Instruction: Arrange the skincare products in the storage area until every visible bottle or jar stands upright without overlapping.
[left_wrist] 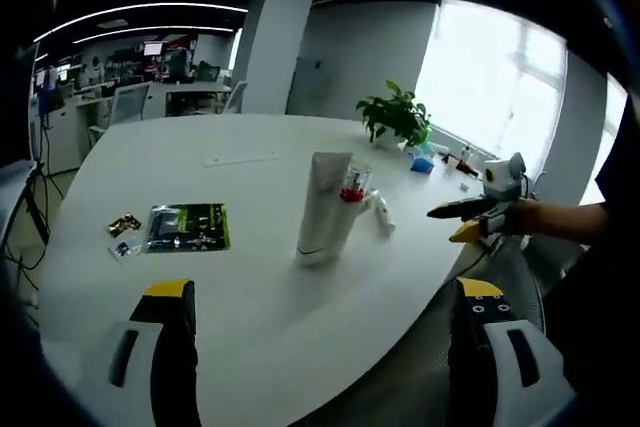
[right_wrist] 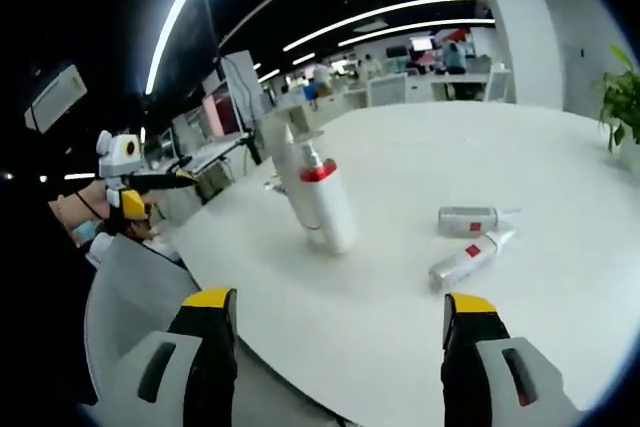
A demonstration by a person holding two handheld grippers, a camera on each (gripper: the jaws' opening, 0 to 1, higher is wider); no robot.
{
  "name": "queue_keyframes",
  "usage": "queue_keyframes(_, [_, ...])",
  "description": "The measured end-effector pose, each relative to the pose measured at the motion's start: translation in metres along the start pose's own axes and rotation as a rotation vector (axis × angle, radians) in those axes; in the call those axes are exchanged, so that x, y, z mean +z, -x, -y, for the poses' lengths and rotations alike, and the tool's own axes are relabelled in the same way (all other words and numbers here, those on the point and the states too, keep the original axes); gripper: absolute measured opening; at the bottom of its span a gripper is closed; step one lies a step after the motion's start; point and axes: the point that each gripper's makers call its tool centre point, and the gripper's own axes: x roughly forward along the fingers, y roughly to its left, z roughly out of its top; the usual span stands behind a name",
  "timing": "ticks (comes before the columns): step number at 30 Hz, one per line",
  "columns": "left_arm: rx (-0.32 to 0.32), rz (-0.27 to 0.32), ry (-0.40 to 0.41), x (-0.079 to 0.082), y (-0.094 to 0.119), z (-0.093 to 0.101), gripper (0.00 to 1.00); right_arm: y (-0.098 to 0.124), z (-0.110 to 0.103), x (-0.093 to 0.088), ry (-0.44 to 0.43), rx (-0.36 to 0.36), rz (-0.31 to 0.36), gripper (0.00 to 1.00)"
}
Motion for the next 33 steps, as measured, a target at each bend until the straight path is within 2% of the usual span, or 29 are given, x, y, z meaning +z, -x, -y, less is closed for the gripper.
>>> queue_keyframes(6, [0.023, 0.025, 0.02, 0.002, -0.001, -0.004, 0.99, -0.005, 0.022, 0.014, -0.029, -0.039, 0.029, 0.78])
queue_keyframes(8, [0.027, 0.029, 0.03, 0.002, -0.002, -0.005, 0.99, -0.005, 0.034, 0.004, -0.005, -0.093, -0.033, 0.69])
queue_keyframes(15, [0.034, 0.034, 0.053, 0.001, -0.008, -0.009, 0.99, -0.013, 0.054, -0.004, -0.076, -0.162, -0.088, 0.53])
queue_keyframes(17, [0.034, 0.031, 0.054, 0.001, -0.009, -0.011, 0.99, -0.016, 0.059, -0.005, -0.117, -0.181, -0.099, 0.52])
queue_keyframes(21, [0.037, 0.02, 0.06, 0.0, -0.012, -0.016, 0.99, -0.025, 0.082, -0.004, -0.142, -0.252, -0.137, 0.5])
queue_keyframes(24, [0.038, 0.013, 0.063, -0.002, -0.014, -0.021, 0.99, -0.031, 0.089, 0.002, -0.16, -0.275, -0.146, 0.48])
queue_keyframes(32, [0.025, -0.01, 0.071, -0.006, -0.021, -0.021, 0.98, -0.056, 0.118, 0.014, -0.21, -0.361, -0.17, 0.47])
queue_keyframes(33, [0.023, -0.014, 0.069, -0.006, -0.021, -0.02, 0.98, -0.055, 0.12, 0.011, -0.214, -0.385, -0.194, 0.48])
